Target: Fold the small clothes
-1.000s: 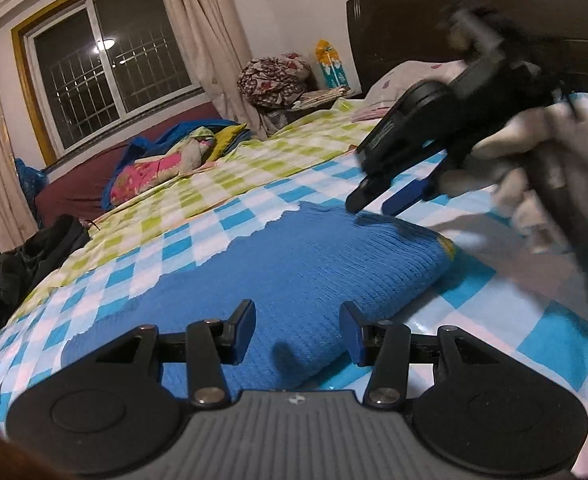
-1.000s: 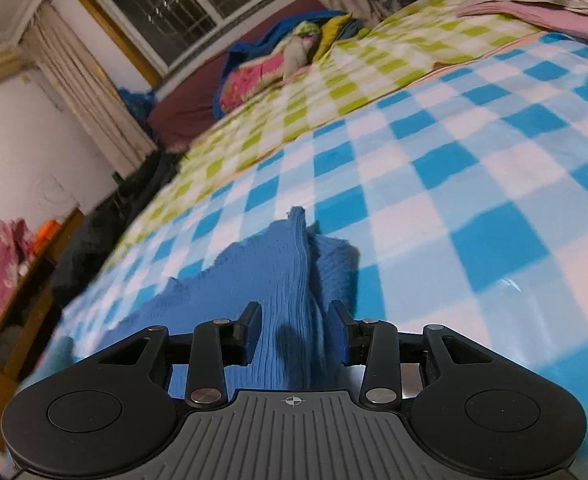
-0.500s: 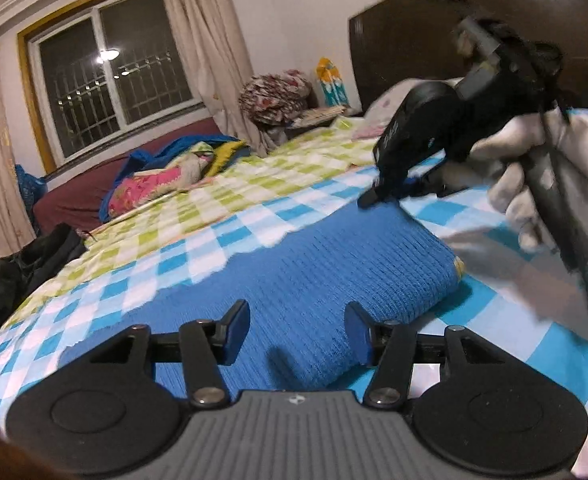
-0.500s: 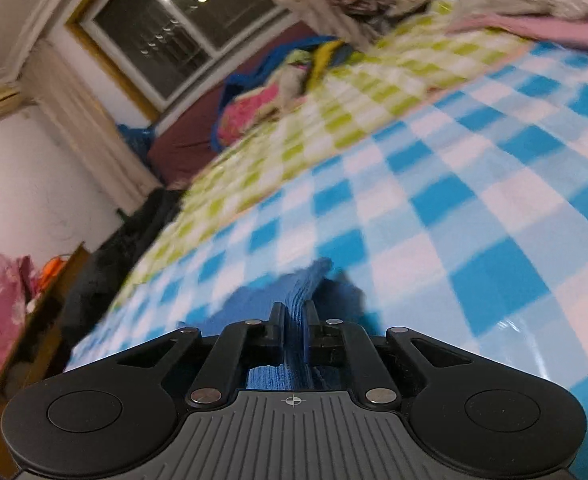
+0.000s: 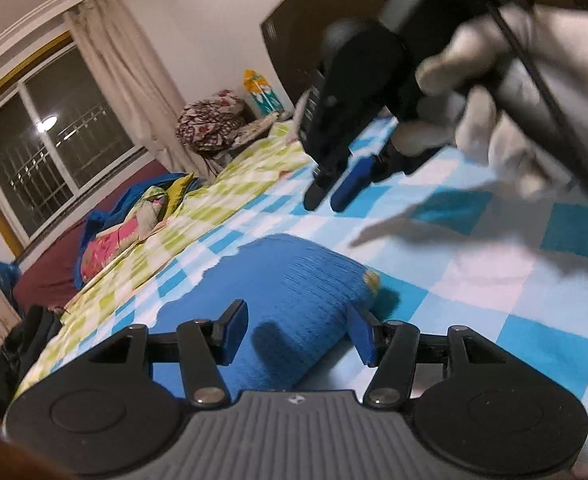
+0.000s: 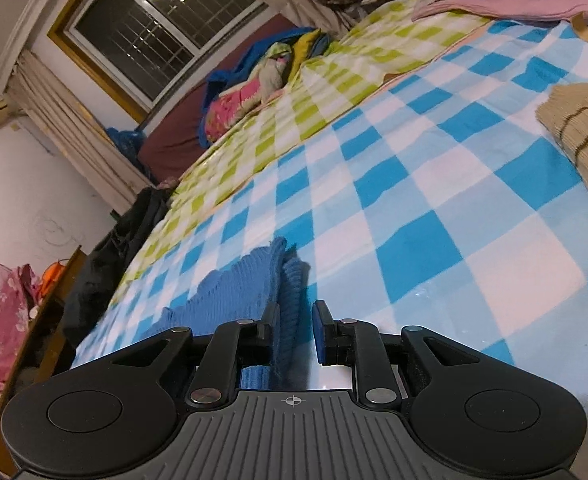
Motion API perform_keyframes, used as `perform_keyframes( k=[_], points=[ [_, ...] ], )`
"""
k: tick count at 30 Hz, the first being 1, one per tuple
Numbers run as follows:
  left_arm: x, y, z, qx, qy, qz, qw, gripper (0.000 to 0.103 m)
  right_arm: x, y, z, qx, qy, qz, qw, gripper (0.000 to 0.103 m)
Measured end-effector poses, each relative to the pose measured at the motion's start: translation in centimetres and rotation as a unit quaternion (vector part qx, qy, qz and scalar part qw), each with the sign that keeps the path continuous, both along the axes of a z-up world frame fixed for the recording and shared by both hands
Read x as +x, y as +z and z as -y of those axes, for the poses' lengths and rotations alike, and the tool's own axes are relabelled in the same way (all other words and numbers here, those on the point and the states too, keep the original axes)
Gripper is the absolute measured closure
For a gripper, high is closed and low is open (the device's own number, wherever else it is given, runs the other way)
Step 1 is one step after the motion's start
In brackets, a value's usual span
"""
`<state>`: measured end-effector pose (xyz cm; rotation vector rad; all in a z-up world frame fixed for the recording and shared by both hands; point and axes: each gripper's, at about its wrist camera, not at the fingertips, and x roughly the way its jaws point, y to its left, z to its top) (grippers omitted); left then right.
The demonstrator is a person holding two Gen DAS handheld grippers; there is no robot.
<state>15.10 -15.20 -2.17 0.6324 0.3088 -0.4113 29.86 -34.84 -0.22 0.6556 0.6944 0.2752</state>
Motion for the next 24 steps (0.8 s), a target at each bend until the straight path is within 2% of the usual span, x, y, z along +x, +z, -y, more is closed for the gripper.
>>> perform_keyframes(
  k=[4, 14, 16, 17, 18, 22, 24],
  points=[
    [0.0, -0.8, 0.8, 0.029, 0.002, -0.006, 0.9996, 0.042, 0.1, -0.5, 0.4, 0.011, 0.008, -0.008, 1.000, 0.078],
    [1.5, -1.2, 2.8, 0.066, 0.021, 0.031, 0.9972, 0.042, 0.1, -1.0, 1.1, 0.029, 0.011, -0.017, 0.999, 0.077],
    [1.9, -1.1, 2.8, 0.062, 0.028, 0.025, 0.9973, 0.058, 0.0, -1.1, 1.3, 0.039, 0.012, -0.020, 0.999, 0.076],
    [2.1, -0.9, 2.7, 0.055, 0.031, 0.014, 0.9979, 0.073, 0.2, -1.2, 1.3, 0.044, 0.013, -0.021, 0.999, 0.074],
    [2.3, -0.7, 2.5, 0.045, 0.032, 0.002, 0.9985, 0.079, 0.2, -1.3, 1.3, 0.047, 0.016, -0.023, 0.999, 0.071],
    [2.6, 0.3, 1.8, 0.014, 0.029, -0.013, 0.9994, 0.084, 0.9, -1.7, 0.9, 0.055, 0.023, -0.032, 0.998, 0.066],
    [2.6, 0.7, 1.4, -0.001, 0.025, -0.021, 0.9995, 0.084, 1.8, -2.1, 0.4, 0.072, 0.027, -0.043, 0.996, 0.055]
  ],
)
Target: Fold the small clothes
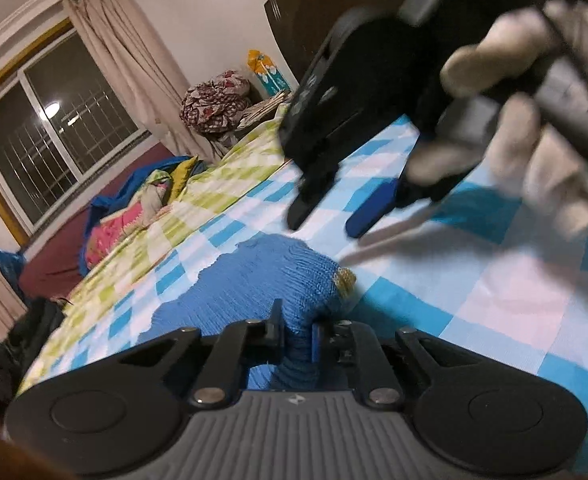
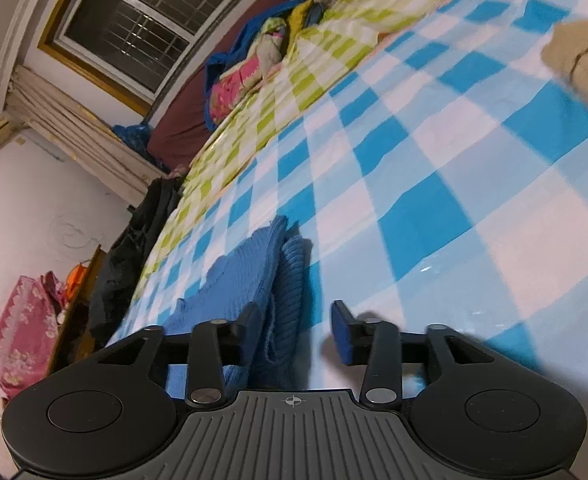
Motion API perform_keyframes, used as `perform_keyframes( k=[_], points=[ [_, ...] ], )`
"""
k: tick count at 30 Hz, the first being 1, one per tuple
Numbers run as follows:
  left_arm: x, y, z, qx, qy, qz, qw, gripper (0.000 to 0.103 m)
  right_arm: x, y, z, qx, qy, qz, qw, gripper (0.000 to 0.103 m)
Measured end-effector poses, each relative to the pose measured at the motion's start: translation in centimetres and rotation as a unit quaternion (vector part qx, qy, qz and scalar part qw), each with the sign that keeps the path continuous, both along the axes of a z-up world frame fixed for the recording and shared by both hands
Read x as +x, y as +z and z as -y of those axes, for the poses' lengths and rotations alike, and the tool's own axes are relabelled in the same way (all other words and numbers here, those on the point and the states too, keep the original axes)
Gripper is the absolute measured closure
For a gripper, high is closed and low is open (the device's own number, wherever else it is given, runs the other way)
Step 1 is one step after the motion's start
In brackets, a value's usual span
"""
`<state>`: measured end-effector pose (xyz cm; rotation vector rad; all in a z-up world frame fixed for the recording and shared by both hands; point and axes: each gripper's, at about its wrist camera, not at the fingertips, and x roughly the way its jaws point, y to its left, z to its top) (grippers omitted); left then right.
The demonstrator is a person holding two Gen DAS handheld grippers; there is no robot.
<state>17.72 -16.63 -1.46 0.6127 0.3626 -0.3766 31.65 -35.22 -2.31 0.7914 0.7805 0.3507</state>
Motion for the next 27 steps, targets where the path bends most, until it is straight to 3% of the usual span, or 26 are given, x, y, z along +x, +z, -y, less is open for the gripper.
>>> perform_keyframes(
  k=[3, 14, 19, 21, 27],
  points=[
    [0.0, 0.4, -0.6, -0.018, -0.003, -0.006, 0.9998, 0.085, 1.5, -0.8, -1.0, 0.031, 0.009, -0.015, 0.999, 0.045],
    [0.2, 1.6, -2.7, -0.089, -0.007, -0.022, 0.9957, 0.085, 6.2, -1.6, -3.8, 0.040, 0.009, -0.031, 0.999, 0.046],
    [0.3, 1.8, -3.4, -0.101, -0.010, -0.022, 0.9945, 0.085, 7.4, -2.0, -4.1, 0.052, -0.002, -0.039, 0.998, 0.059],
    [0.3, 1.9, -3.5, -0.110, -0.010, -0.023, 0.9936, 0.085, 7.4, -2.2, -3.8, 0.045, -0.006, -0.047, 0.998, 0.084],
    [0.1, 2.5, -3.9, -0.146, -0.010, -0.029, 0.9888, 0.085, 5.5, -1.0, -3.0, 0.057, -0.022, -0.040, 0.997, 0.088]
  ],
)
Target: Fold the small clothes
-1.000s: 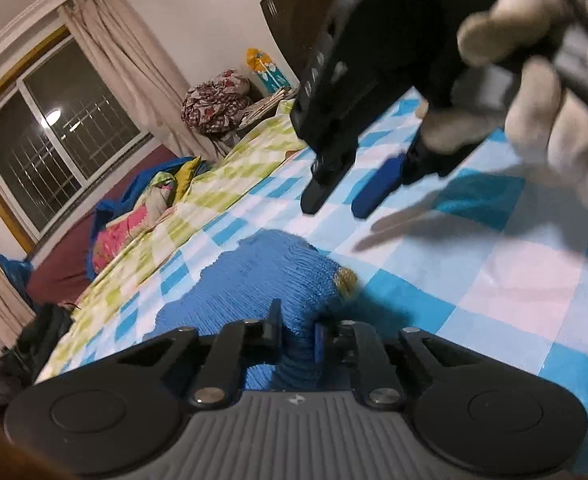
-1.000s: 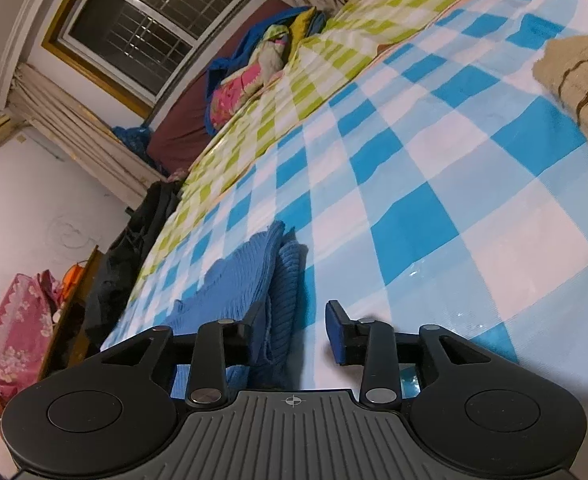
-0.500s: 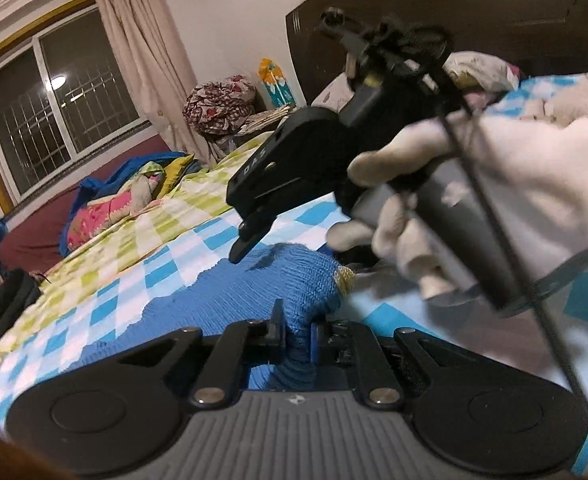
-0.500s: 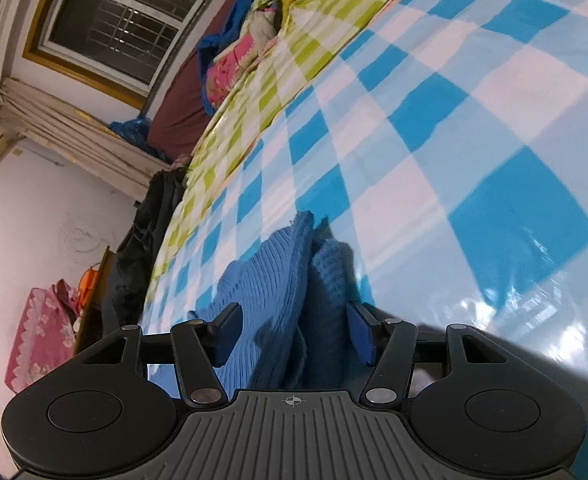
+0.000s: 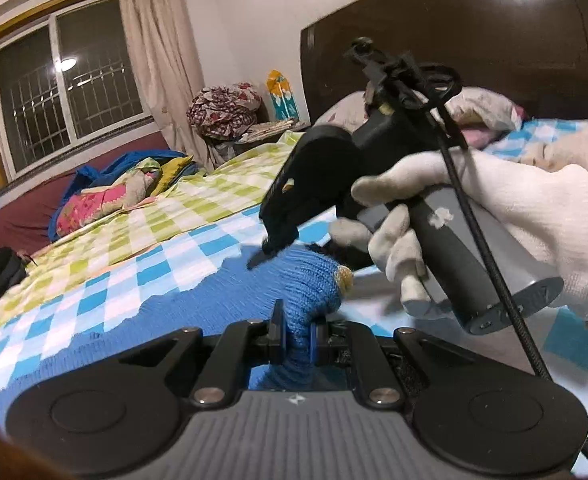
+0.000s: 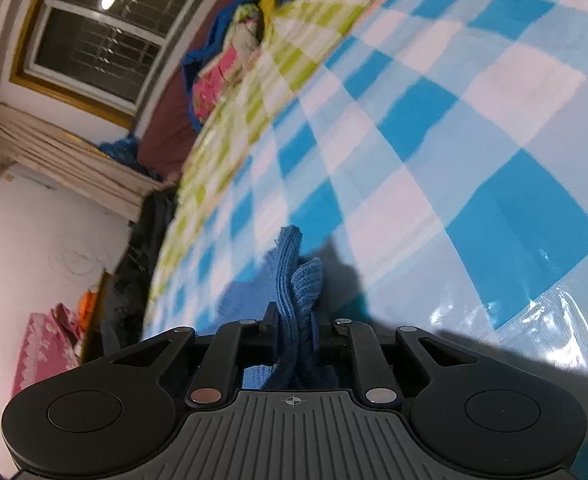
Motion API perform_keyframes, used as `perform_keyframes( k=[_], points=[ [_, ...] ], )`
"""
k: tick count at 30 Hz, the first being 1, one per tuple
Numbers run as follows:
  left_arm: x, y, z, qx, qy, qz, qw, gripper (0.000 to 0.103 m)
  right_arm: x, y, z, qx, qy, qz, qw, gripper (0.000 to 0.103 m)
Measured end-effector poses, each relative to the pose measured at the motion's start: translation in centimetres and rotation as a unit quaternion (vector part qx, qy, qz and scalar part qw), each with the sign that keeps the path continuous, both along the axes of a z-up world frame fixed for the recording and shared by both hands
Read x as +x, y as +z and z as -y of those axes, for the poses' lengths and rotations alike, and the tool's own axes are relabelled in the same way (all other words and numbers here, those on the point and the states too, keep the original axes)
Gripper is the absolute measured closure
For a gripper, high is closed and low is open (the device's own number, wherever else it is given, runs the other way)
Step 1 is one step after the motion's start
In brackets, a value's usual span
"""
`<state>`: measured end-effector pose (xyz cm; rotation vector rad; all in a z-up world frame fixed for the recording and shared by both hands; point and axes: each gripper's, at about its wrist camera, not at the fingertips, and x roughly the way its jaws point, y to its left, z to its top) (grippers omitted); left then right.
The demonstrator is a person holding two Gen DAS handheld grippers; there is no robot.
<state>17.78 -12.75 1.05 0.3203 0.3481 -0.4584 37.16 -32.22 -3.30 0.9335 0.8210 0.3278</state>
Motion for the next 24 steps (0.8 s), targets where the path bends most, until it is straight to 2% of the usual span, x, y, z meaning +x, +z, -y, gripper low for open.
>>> perform_keyframes(
  k=[3, 6, 14, 19, 24],
  points=[
    [-0.4, 1.1, -1.2, -0.040, 0.010, -0.007, 0.9991, 0.085, -0.6, 1.9, -0.1, 0.016, -0.008, 0.013, 1.000, 0.089],
    [-0.9, 2.4, -3.0, -0.084, 0.027, -0.012, 0.9960, 0.085, -1.2, 4.1, -1.3, 0.010, -0.006, 0.032, 0.999, 0.089],
    [-2.7, 5.4, -10.5, -0.175, 0.086, -0.008, 0.9809, 0.085, -2.2, 9.2, -7.1, 0.007, 0.020, 0.069, 0.997, 0.089],
    [-3.3, 5.6, -16.0, -0.204, 0.134, -0.010, 0.9697, 0.085, -1.8, 11.3, -13.2, -0.012, 0.055, 0.084, 0.995, 0.089],
    [-3.4, 4.1, -20.5, -0.211, 0.172, -0.035, 0.9615, 0.085, -1.4, 10.9, -20.9, -0.051, 0.102, 0.078, 0.990, 0.089]
  ],
)
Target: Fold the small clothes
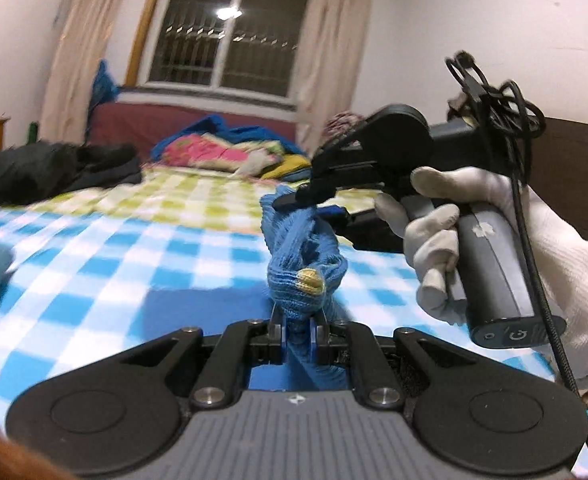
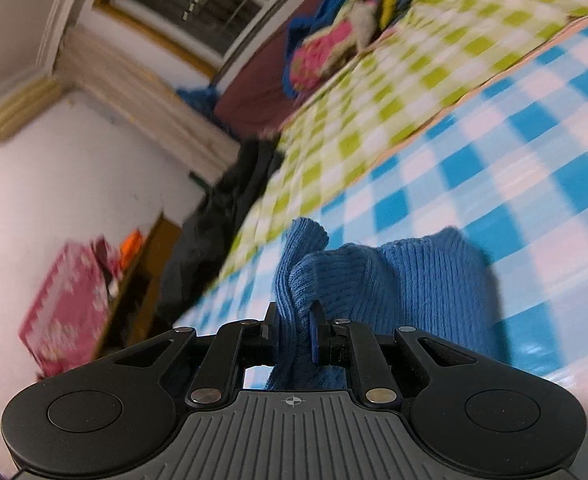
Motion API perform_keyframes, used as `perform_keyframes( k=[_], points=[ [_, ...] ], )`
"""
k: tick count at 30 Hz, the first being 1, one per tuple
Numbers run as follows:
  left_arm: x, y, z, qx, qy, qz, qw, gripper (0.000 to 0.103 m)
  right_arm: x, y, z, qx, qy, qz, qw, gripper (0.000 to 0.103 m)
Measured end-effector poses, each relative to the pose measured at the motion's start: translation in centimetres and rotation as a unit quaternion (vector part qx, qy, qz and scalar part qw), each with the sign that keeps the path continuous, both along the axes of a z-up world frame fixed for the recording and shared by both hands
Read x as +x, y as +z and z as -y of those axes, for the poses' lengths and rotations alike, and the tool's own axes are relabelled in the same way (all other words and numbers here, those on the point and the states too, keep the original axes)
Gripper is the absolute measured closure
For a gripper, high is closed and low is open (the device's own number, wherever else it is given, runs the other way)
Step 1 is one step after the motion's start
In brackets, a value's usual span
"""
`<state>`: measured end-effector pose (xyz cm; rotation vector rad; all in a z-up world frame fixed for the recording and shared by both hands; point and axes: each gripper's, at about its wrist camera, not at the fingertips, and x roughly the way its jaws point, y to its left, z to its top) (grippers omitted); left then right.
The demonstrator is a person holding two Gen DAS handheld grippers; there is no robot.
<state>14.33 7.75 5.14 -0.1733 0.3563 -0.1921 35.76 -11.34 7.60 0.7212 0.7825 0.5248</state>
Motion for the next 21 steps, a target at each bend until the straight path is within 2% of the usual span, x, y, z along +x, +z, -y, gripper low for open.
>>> perform_keyframes(
  k=[7, 15, 19, 21],
  points=[
    [-0.1, -2.3, -4.6, -0.007, 0.033, -0.032, 0.9989, 0.085, -0.3, -3.0, -8.4, -0.064, 0.043, -0.018, 0.997, 0.089],
    [0.6, -4.5, -7.9, -0.034, 0.063, -0.071, 0.9949, 0.085, -0.4, -5.8, -14.0, -0.132, 0.066, -0.028, 0.989, 0.087],
    [0.8, -5.0, -9.4, -0.056, 0.078, -0.091, 0.9911, 0.080, -0.1, -6.5, -15.5, -0.133, 0.071, -0.029, 0.988, 0.084],
    [0.6, -5.0, -10.1, -0.072, 0.083, -0.098, 0.9891, 0.078, -0.1, -6.4, -16.0, -0.133, 0.076, -0.028, 0.988, 0.077]
  ],
)
